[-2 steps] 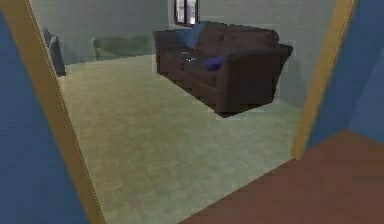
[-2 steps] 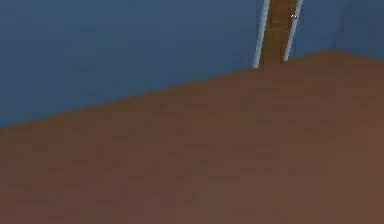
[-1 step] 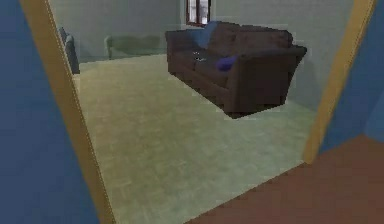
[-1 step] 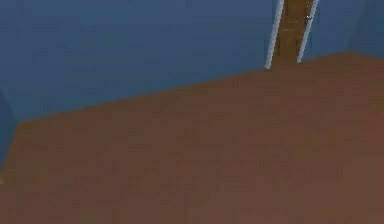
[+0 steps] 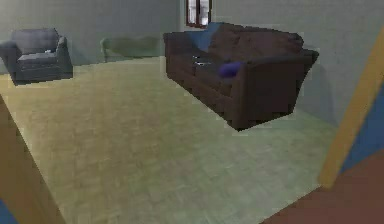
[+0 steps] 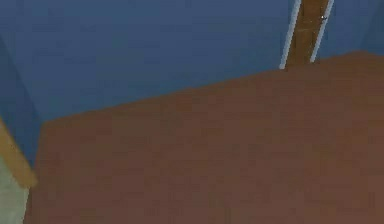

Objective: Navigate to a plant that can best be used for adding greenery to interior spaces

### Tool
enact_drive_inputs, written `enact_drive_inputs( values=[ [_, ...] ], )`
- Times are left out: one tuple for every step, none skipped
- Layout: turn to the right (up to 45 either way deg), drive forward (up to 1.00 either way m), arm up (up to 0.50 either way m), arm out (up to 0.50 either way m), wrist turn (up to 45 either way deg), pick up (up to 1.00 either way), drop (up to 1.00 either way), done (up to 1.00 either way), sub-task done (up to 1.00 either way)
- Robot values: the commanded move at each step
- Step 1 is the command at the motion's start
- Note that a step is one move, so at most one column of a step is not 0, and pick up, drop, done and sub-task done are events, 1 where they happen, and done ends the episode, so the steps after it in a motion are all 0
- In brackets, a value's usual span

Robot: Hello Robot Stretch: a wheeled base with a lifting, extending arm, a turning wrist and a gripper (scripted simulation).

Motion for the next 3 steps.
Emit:
enact_drive_inputs(
  values=[
    [-3.0, 0.00, 0.00, 0.00, 0.0, 0.00, 0.00, 0.00, 0.00],
    [0.0, 0.90, 0.00, 0.00, 0.0, 0.00, 0.00, 0.00, 0.00],
    [-45.0, 0.00, 0.00, 0.00, 0.0, 0.00, 0.00, 0.00, 0.00]
  ],
)
